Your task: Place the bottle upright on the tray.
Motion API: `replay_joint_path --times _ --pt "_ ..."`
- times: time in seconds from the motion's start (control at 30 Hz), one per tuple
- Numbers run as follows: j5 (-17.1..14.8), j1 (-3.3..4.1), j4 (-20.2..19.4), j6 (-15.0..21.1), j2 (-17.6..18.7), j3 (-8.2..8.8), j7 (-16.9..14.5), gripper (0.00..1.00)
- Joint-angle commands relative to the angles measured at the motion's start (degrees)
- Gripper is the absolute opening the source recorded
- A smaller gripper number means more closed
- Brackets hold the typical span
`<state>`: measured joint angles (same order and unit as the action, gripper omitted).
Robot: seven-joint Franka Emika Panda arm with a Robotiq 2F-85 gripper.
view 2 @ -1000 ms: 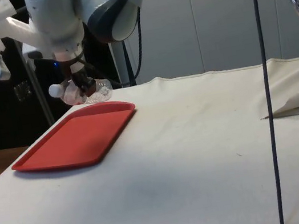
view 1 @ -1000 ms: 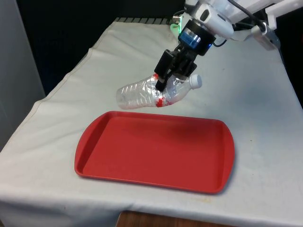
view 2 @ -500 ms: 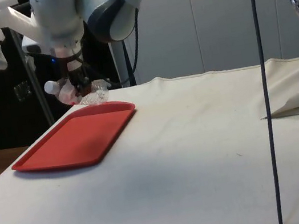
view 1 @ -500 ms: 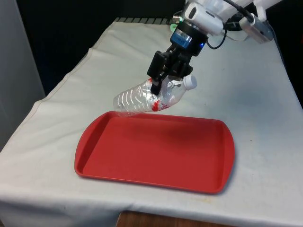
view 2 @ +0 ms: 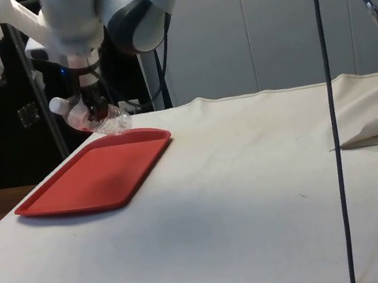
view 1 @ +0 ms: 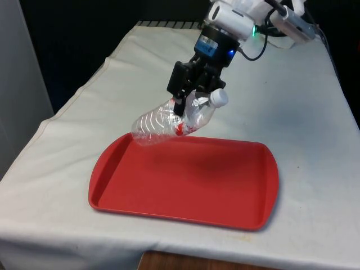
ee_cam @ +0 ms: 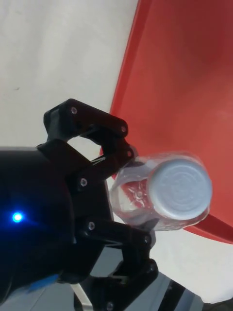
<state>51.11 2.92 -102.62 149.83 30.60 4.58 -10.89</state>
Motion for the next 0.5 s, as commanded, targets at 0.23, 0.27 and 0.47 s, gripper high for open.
replay_joint_path --times 0.23,0.27,0.47 --pt "-3.21 -0.57 1.32 3.32 1.32 0.40 -0.17 0.14" --pt "-3.61 -0.63 1.49 3.67 1.43 0.40 -0.17 0.14" --pt "-6.30 -0.74 2.12 5.96 2.18 0.80 -0.29 0.14"
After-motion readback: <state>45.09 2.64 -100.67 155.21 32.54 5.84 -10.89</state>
